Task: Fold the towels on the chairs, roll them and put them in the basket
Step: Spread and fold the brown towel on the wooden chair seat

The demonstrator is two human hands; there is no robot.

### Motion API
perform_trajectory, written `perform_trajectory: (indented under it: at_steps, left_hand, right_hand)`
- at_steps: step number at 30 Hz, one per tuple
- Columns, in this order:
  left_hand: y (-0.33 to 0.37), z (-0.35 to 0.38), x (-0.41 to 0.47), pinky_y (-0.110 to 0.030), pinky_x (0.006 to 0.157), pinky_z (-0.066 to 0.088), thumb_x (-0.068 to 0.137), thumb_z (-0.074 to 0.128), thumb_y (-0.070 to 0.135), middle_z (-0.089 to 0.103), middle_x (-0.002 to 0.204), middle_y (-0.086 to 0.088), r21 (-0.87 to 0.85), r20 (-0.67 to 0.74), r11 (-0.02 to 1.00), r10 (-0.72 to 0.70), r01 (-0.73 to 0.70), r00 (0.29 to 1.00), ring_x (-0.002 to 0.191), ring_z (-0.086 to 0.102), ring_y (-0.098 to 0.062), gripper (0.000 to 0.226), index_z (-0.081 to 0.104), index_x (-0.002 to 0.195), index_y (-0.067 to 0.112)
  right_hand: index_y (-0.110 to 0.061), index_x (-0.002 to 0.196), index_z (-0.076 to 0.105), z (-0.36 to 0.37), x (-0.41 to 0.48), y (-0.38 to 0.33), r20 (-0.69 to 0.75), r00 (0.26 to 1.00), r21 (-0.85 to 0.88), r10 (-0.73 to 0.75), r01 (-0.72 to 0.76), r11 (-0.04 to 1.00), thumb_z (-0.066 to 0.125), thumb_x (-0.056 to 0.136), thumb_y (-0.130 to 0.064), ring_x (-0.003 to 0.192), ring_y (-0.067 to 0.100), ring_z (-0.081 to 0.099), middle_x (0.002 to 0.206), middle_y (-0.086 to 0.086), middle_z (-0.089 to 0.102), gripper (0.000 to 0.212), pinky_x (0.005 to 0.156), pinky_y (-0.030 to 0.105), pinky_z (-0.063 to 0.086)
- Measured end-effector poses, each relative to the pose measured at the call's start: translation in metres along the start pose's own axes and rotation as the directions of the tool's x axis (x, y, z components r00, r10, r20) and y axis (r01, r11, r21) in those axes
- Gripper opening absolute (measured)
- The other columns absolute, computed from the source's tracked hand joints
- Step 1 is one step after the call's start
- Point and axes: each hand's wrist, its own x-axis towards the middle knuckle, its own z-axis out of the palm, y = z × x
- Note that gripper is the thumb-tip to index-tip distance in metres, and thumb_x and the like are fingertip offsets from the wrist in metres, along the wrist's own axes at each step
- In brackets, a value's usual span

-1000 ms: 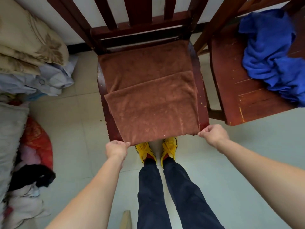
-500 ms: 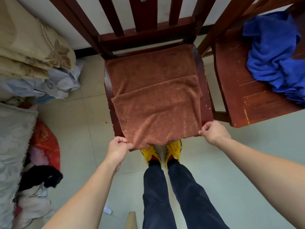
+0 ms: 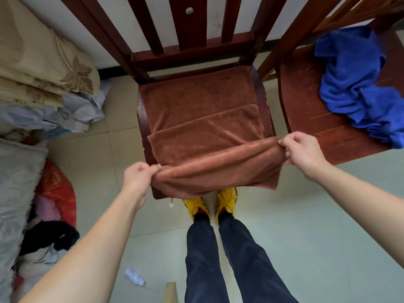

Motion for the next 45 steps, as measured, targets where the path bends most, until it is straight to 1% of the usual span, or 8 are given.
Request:
perform_trajectory:
  at_steps: [6,10,13,17,20,25,31,45]
  left_hand:
    - [0.078,0.009,0.032,-0.022,0.047,0.037,0.08,0.072,0.005,0.057,0.078,-0.002,-0.265,-0.122,0.961,0.05,-0.081,0.991,0.057,0.049,-0.01,0.03,0.048,0.087,0.021]
    - [0.062,0.012,0.037,-0.035,0.081,0.05,0.077,0.075,0.008,0.053,0.089,-0.005,-0.147,-0.204,0.989,-0.037,0.006,0.978,0.076,0.048,-0.017,0.038,0.046,0.101,0.016]
    - [0.02,0.021,0.024,-0.027,0.059,0.042,0.078,0.077,0.018,0.054,0.079,-0.005,-0.003,-0.136,0.981,-0.192,0.193,0.972,0.078,0.048,-0.018,0.029,0.052,0.092,0.014]
    - [-0.03,0.042,0.014,-0.029,0.067,0.039,0.078,0.076,0.019,0.055,0.077,-0.006,0.087,-0.157,0.968,-0.221,0.237,0.962,0.072,0.05,-0.022,0.029,0.048,0.073,0.015]
    - [-0.043,0.049,0.016,-0.031,0.067,0.038,0.08,0.07,0.011,0.048,0.064,-0.007,0.032,-0.208,0.975,-0.208,0.219,0.956,0.07,0.044,-0.024,0.035,0.041,0.06,0.015]
    - [-0.029,0.039,-0.007,-0.025,0.057,0.054,0.081,0.059,0.0,0.06,0.072,-0.008,-0.219,-0.215,0.963,-0.202,0.155,0.955,0.063,0.059,-0.021,0.023,0.048,0.064,0.011]
    - [-0.013,0.013,-0.065,-0.015,0.037,0.044,0.082,0.063,-0.01,0.058,0.065,-0.012,-0.373,-0.201,0.922,-0.19,0.105,0.961,0.034,0.053,-0.007,0.023,0.05,0.074,0.008]
    - [-0.114,-0.014,-0.169,-0.015,0.034,0.038,0.084,0.062,0.006,0.051,0.055,-0.006,-0.267,-0.128,0.963,-0.075,0.039,0.989,0.041,0.044,-0.014,0.009,0.066,0.076,0.006]
  right_hand:
    - [-0.023,0.081,0.058,0.031,0.037,-0.066,0.02,0.998,0.117,-0.062,0.059,0.991,0.058,0.093,-0.018,0.059,0.011,0.056,0.073,0.0,0.059,0.013,0.042,0.019,0.048]
    - [-0.022,0.101,0.062,0.038,0.045,-0.052,-0.019,1.0,-0.019,0.0,0.0,1.0,0.067,0.084,-0.02,0.09,0.024,0.066,0.101,0.008,0.069,0.018,0.074,0.039,0.058]
    - [-0.022,0.096,0.064,0.041,0.03,-0.014,-0.014,0.994,-0.211,0.106,-0.107,0.972,0.077,0.076,-0.03,0.088,0.027,0.064,0.102,0.009,0.07,0.025,0.085,0.041,0.054]
    - [-0.022,0.079,0.059,0.056,0.014,0.023,0.044,0.973,-0.28,0.229,-0.208,0.937,0.079,0.071,-0.045,0.081,0.027,0.066,0.089,0.006,0.068,0.032,0.079,0.044,0.057]
    - [-0.02,0.063,0.053,0.069,0.017,0.032,0.061,0.967,-0.164,0.246,-0.234,0.958,0.074,0.079,-0.035,0.075,0.024,0.068,0.081,0.008,0.07,0.031,0.068,0.039,0.058]
    - [-0.016,0.075,0.06,0.061,0.001,0.014,0.093,0.963,0.106,0.253,-0.262,0.959,0.063,0.085,-0.021,0.064,0.015,0.071,0.08,0.003,0.07,0.012,0.049,0.022,0.047]
    - [-0.01,0.074,0.06,0.019,-0.044,0.001,0.053,0.979,0.144,0.195,-0.201,0.969,0.064,0.085,-0.014,0.051,0.013,0.069,0.075,0.01,0.069,0.012,0.042,0.02,0.045]
    - [-0.01,0.071,0.062,-0.016,-0.168,0.082,-0.103,0.985,0.316,0.139,-0.1,0.944,0.062,0.078,-0.002,0.044,0.01,0.063,0.063,0.009,0.065,0.01,0.035,0.014,0.039]
